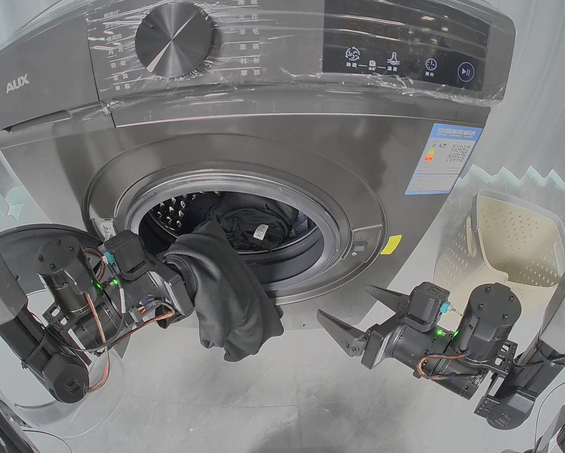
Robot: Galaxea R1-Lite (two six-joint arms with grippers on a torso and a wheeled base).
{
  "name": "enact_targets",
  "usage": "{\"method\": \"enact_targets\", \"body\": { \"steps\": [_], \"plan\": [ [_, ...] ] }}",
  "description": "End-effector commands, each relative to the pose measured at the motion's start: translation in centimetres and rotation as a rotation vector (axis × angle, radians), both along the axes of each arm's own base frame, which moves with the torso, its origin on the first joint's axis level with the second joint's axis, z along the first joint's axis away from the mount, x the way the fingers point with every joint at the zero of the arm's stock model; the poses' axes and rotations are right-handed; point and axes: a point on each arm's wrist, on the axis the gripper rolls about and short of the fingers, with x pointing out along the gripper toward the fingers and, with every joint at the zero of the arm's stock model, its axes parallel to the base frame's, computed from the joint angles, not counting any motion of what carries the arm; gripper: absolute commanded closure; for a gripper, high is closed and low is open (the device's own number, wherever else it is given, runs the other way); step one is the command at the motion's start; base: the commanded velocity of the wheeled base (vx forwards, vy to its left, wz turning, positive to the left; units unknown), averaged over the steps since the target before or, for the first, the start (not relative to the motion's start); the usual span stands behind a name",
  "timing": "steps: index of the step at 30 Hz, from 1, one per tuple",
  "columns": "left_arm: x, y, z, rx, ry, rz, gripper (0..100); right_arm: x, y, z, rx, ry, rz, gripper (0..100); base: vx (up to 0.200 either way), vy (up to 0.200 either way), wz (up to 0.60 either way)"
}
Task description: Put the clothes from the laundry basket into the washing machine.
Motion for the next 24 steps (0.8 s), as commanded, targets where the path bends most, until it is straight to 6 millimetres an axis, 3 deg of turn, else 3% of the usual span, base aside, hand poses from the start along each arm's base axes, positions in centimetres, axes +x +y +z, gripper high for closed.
{"method": "enact_targets", "body": {
  "steps": [1, 10, 13, 17, 24],
  "plan": [
    [0.1, -0.1, -0.3, 0.003, 0.011, -0.004, 100, -0.2, 0.1, -0.1, -0.004, 0.004, 0.009, 0, 0.0, 0.0, 0.0],
    [-0.5, -1.2, -1.0, 0.019, 0.032, -0.038, 100, -0.5, 0.4, -0.1, -0.003, 0.002, 0.021, 0, 0.0, 0.0, 0.0],
    [-1.4, -3.8, -1.3, 0.017, 0.049, -0.082, 100, -0.9, 0.8, 0.3, 0.008, -0.006, 0.038, 0, 0.0, 0.0, 0.0],
    [0.9, -7.1, -2.6, 0.006, 0.046, -0.072, 100, -1.1, 0.8, 0.5, 0.015, -0.013, 0.044, 0, 0.0, 0.0, 0.0],
    [4.2, -8.8, -4.9, -0.004, 0.064, -0.059, 100, -1.2, 0.7, 0.9, 0.023, -0.024, 0.044, 0, 0.0, 0.0, 0.0]
  ]
}}
